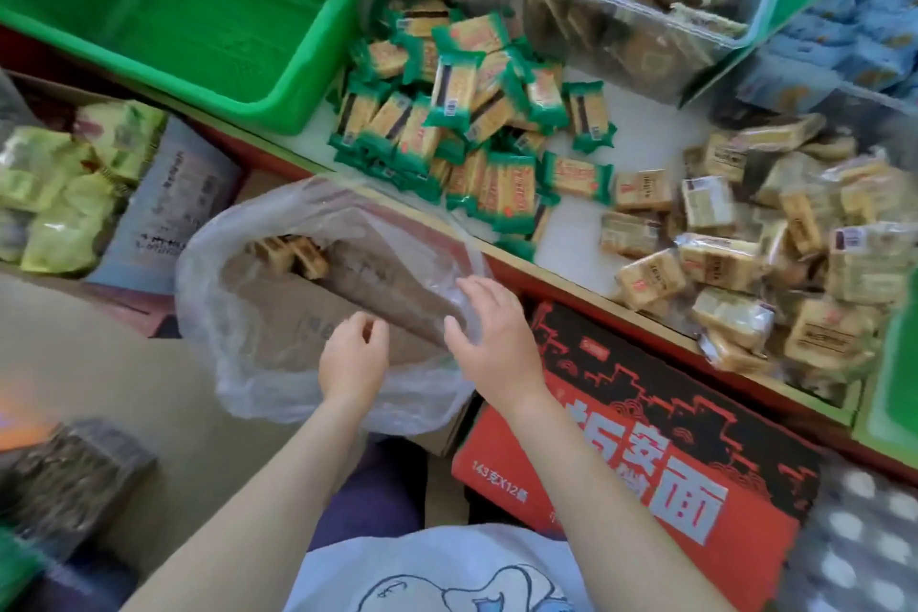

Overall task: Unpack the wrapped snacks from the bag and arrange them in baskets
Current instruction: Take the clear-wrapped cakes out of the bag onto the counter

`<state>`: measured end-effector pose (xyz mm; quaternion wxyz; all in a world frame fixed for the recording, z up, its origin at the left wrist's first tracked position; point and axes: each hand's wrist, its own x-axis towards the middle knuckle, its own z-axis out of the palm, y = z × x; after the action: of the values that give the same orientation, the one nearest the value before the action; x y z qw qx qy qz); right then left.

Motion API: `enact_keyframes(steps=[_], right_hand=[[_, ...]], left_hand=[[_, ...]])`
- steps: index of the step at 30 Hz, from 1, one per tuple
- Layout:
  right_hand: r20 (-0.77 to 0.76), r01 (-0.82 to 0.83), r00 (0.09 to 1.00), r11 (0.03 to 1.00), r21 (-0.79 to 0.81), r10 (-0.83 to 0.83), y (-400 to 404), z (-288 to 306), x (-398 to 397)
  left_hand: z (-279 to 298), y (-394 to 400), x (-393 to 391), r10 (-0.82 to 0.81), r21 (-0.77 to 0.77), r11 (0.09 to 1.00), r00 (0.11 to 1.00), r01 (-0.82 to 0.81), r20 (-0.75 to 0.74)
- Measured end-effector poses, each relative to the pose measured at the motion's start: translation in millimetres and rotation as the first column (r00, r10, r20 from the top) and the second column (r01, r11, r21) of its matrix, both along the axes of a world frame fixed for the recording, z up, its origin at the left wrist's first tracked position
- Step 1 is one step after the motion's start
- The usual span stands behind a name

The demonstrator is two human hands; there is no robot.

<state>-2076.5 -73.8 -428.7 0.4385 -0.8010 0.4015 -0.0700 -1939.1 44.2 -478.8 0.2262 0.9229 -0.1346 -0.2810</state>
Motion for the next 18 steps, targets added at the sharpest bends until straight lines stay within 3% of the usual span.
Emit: enact_keyframes(steps=[3,7,12,16,18], right_hand=[[-0.104,-0.148,0.98,0.971,0.189,0.169,38.3,-32.4,50.7],[-0.257,-0.135,0.941,0.941,0.311,0.22,74.1,-75.2,82.7],[-0.352,-0.107,0.912,0.95,0.294,0.211,78.7,-96.9,113.1],[-0.314,-0.161,0.915,0.943,0.292,0.254,76.8,-113.9,178.9],[-0.249,-0.225,0.929,0.951,0.212,0.275,77.6,-125.2,212.4]], left_hand=[[-41.1,47.1,41.4,-0.158,0.209,0.961,0.981,0.179,-0.116],[-81.9,84.1,69.4,-0.297,0.234,0.915,0.942,0.327,-0.157],[-95.1,104.5,114.8,-0.36,0.211,0.913,0.933,0.348,0.016],[-103.7,118.4,154.8,-0.366,0.278,0.878,0.921,0.389,-0.133],[-104.1,120.9,165.2,-0.398,0.276,0.86,0.902,0.43,-0.166]])
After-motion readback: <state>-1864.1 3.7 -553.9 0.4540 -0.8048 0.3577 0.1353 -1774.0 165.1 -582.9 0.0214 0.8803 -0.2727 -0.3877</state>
